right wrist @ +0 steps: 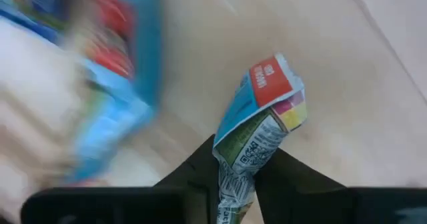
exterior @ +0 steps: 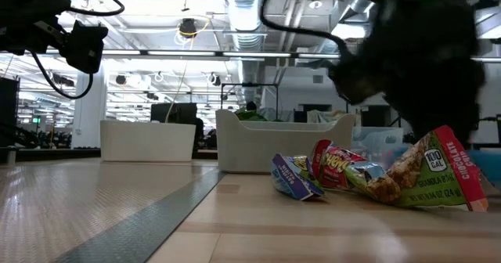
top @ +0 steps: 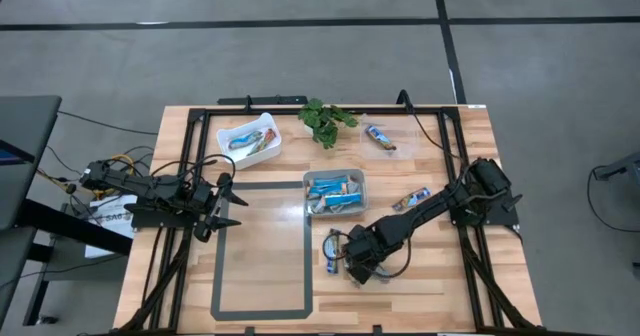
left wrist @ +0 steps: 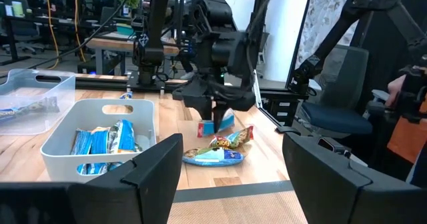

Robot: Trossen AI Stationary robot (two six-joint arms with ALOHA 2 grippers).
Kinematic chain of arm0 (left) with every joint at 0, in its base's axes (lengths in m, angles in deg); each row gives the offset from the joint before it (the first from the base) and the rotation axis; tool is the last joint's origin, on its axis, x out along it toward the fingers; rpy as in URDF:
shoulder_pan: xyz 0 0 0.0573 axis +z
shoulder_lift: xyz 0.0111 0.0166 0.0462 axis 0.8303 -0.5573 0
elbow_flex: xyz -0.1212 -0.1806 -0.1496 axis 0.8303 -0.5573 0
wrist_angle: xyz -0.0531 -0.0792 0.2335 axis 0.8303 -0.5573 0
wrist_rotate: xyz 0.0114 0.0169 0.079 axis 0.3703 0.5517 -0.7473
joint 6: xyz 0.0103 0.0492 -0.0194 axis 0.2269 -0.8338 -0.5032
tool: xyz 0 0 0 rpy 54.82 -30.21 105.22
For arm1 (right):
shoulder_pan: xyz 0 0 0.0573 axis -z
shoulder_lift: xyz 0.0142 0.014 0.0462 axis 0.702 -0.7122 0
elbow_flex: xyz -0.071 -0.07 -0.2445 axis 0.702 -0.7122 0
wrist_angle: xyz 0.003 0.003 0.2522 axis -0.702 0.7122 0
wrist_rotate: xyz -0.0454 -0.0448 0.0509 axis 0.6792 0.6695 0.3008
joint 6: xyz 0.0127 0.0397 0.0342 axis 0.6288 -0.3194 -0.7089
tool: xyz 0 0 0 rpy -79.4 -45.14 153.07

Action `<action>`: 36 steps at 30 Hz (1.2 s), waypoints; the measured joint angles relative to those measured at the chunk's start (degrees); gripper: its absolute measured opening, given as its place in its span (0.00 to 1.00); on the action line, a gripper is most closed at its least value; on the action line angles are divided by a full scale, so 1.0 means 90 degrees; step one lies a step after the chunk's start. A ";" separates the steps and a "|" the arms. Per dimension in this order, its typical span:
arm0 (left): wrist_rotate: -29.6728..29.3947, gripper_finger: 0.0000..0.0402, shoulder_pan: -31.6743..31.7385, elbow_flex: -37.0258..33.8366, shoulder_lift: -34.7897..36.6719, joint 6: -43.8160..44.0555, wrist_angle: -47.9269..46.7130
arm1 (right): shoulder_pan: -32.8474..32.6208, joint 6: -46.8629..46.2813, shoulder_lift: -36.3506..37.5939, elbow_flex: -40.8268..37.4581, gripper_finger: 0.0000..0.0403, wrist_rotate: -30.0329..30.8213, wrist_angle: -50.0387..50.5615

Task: Pick and place Granola Bars by type
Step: Put the red granola bar into the white bin

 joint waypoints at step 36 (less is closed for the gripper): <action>-0.1794 0.62 -0.0004 0.0002 -0.0018 0.5994 0.0567 | 0.2106 0.0400 0.1740 0.0009 0.16 0.0052 -0.5871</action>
